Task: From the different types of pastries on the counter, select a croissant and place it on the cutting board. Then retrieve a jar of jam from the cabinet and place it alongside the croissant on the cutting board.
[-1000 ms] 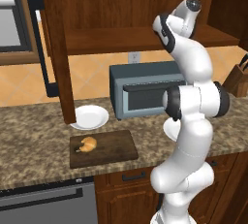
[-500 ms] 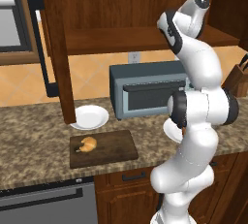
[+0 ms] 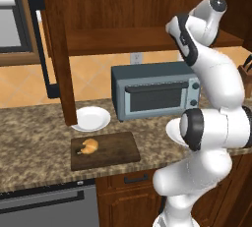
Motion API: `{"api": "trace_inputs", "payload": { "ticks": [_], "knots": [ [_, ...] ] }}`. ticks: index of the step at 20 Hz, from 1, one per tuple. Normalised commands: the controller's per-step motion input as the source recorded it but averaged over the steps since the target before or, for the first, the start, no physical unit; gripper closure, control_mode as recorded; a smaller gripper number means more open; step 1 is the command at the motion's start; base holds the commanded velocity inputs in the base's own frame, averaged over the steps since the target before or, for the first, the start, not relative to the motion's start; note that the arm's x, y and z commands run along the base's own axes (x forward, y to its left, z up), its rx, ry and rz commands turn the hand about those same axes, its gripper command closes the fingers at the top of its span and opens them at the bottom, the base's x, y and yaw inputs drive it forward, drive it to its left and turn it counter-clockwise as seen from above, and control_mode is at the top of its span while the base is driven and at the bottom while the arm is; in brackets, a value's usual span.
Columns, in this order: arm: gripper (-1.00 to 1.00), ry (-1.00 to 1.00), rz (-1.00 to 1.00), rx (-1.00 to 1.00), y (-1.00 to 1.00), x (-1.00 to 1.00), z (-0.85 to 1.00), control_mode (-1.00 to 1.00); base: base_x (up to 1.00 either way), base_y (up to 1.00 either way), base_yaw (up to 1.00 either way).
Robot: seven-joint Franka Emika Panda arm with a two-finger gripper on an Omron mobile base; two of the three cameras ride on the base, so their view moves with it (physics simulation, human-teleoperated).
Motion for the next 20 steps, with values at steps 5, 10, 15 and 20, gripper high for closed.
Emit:
{"api": "trace_inputs", "payload": {
  "ticks": [5,10,15,20],
  "knots": [
    [1.0,0.0,0.0,0.0,0.28,-0.89,-0.02,-1.0,0.0,0.0,0.0],
    [1.0,0.0,0.04,0.0,0.49,-0.98,-0.15,-1.0,0.0,0.0,0.0],
    [1.0,0.0,0.05,0.0,0.55,-1.0,-0.3,-1.0,0.0,0.0,0.0],
    [1.0,0.0,0.05,0.0,0.63,-1.0,-0.45,-1.0,0.0,0.0,0.0]
  ]
}}
